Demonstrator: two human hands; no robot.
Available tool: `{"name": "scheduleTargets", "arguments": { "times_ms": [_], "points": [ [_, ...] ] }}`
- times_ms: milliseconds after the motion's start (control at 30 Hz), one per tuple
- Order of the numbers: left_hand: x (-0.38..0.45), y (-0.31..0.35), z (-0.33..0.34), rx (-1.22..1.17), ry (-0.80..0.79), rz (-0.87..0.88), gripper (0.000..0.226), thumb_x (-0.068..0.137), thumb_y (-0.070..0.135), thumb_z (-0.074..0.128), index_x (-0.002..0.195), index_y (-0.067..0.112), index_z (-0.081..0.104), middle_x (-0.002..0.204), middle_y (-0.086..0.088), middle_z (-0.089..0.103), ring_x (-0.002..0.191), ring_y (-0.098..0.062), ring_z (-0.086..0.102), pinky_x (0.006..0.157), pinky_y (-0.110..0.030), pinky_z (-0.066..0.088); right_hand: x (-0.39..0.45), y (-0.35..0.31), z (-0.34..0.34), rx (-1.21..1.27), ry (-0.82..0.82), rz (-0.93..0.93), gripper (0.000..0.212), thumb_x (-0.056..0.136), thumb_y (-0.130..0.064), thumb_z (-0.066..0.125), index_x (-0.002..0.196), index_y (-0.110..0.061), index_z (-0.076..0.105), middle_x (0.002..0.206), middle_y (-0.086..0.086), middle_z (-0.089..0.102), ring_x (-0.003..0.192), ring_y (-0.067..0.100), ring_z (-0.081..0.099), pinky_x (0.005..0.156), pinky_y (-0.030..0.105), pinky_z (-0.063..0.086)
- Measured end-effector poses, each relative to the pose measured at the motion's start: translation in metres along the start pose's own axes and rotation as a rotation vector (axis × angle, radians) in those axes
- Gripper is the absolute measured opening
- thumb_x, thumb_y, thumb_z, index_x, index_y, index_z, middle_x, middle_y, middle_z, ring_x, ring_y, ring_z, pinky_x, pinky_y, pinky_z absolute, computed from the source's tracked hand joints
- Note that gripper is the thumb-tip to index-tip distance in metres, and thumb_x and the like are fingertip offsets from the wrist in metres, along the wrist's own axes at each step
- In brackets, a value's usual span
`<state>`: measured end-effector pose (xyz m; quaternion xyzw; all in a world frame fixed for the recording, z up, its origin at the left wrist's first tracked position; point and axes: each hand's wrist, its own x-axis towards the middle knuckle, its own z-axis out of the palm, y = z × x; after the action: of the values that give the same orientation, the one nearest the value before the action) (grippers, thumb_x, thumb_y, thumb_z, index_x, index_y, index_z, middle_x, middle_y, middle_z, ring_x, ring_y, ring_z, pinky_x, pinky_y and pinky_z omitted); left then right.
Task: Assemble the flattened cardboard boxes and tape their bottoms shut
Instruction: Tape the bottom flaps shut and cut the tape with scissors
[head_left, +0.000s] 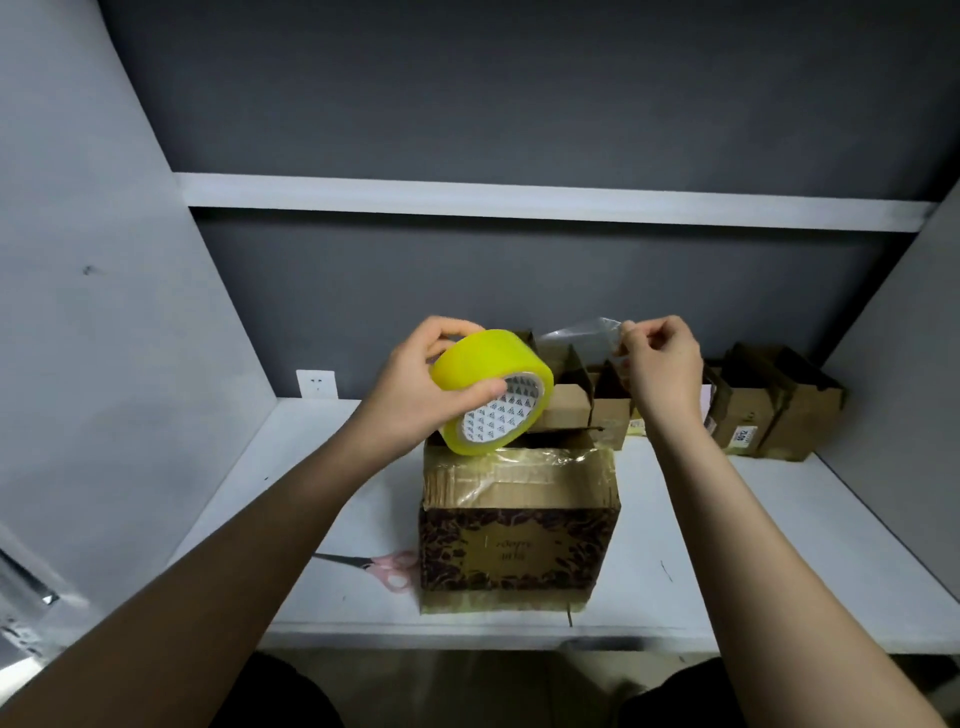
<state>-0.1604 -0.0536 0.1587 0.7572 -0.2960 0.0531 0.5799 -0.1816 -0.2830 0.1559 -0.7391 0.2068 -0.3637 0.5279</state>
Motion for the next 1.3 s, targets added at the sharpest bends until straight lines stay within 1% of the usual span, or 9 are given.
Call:
{"name": "scheduleTargets", "arguments": {
  "times_ms": [100, 200, 267, 367, 567, 767, 1000, 1167, 1300],
  "points": [
    [-0.009, -0.005, 0.0, -0.097, 0.078, 0.059, 0.052, 0.065, 0.034, 0.083, 0.108, 0.031, 0.056, 0.11, 0.01, 0.063, 0.105, -0.005, 0.061, 0.082, -0.029, 0.055, 0.001, 0.003, 0.005, 0.017, -0.039, 0.016, 0.017, 0.093, -0.03, 0.054, 0.078, -0.022, 0.05, 0.102, 0.011, 0.061, 0.089, 0.025, 0.063, 0.072, 0.036, 0.055],
    [-0.014, -0.007, -0.005, -0.031, 0.157, 0.066, 0.052, 0.061, 0.041, 0.085, 0.102, 0.035, 0.053, 0.106, 0.013, 0.064, 0.1, -0.002, 0.061, 0.078, -0.027, 0.054, 0.001, 0.0, 0.006, 0.085, -0.086, 0.044, 0.017, 0.095, -0.023, 0.054, 0.081, -0.016, 0.05, 0.092, 0.009, 0.06, 0.079, 0.019, 0.06, 0.05, 0.014, 0.046],
    [-0.018, -0.007, -0.009, 0.187, 0.123, 0.144, 0.052, 0.061, 0.043, 0.086, 0.1, 0.037, 0.052, 0.104, 0.017, 0.063, 0.097, 0.001, 0.06, 0.074, -0.02, 0.05, 0.0, 0.0, 0.008, 0.087, -0.07, 0.028, 0.018, 0.095, -0.024, 0.055, 0.079, -0.018, 0.05, 0.084, 0.003, 0.061, 0.079, 0.02, 0.061, 0.056, 0.024, 0.051],
    [-0.02, -0.003, -0.015, 0.543, 0.041, 0.234, 0.056, 0.064, 0.045, 0.083, 0.109, 0.033, 0.052, 0.103, 0.012, 0.063, 0.089, -0.01, 0.059, 0.068, -0.029, 0.049, -0.005, -0.002, 0.008, 0.002, -0.028, -0.063, 0.017, 0.093, -0.029, 0.057, 0.08, -0.019, 0.054, 0.08, -0.002, 0.062, 0.08, 0.02, 0.062, 0.075, 0.04, 0.052],
    [0.005, -0.003, -0.022, 1.032, -0.103, -0.079, 0.052, 0.072, 0.05, 0.073, 0.114, 0.028, 0.05, 0.107, -0.002, 0.063, 0.098, -0.027, 0.058, 0.069, -0.03, 0.041, -0.011, -0.011, -0.006, -0.026, 0.106, -0.173, 0.016, 0.095, -0.029, 0.055, 0.088, -0.014, 0.055, 0.077, -0.011, 0.056, 0.076, 0.012, 0.056, 0.075, 0.038, 0.049],
    [0.017, -0.01, -0.027, 1.088, -0.066, -0.173, 0.062, 0.068, 0.063, 0.07, 0.113, 0.024, 0.052, 0.109, -0.002, 0.062, 0.1, -0.025, 0.055, 0.069, -0.03, 0.037, -0.014, -0.009, -0.009, -0.057, 0.15, -0.197, 0.016, 0.094, -0.03, 0.055, 0.088, -0.015, 0.054, 0.078, -0.011, 0.057, 0.075, 0.012, 0.057, 0.072, 0.035, 0.047],
    [-0.001, -0.009, -0.038, 0.337, 0.001, -0.048, 0.048, 0.062, 0.047, 0.082, 0.097, 0.037, 0.05, 0.102, 0.015, 0.056, 0.094, -0.01, 0.055, 0.072, -0.032, 0.051, -0.003, 0.011, -0.023, -0.155, 0.137, -0.108, 0.017, 0.097, -0.03, 0.051, 0.093, -0.013, 0.052, 0.076, -0.014, 0.051, 0.076, 0.012, 0.052, 0.076, 0.036, 0.045],
    [0.004, -0.003, -0.029, 0.907, -0.127, -0.017, 0.049, 0.069, 0.049, 0.077, 0.1, 0.031, 0.043, 0.093, 0.007, 0.054, 0.088, -0.021, 0.053, 0.064, -0.031, 0.039, 0.001, 0.01, -0.021, -0.169, 0.088, -0.127, 0.017, 0.097, -0.029, 0.051, 0.092, -0.014, 0.052, 0.079, -0.011, 0.054, 0.081, 0.015, 0.057, 0.076, 0.038, 0.05],
    [0.011, -0.001, -0.024, 1.026, -0.135, -0.046, 0.049, 0.073, 0.049, 0.073, 0.099, 0.029, 0.037, 0.093, 0.005, 0.051, 0.082, -0.021, 0.047, 0.065, -0.03, 0.035, 0.002, 0.014, -0.019, -0.169, 0.108, -0.112, 0.016, 0.096, -0.03, 0.051, 0.091, -0.014, 0.052, 0.078, -0.013, 0.053, 0.082, 0.016, 0.057, 0.074, 0.036, 0.048]
  ]
}}
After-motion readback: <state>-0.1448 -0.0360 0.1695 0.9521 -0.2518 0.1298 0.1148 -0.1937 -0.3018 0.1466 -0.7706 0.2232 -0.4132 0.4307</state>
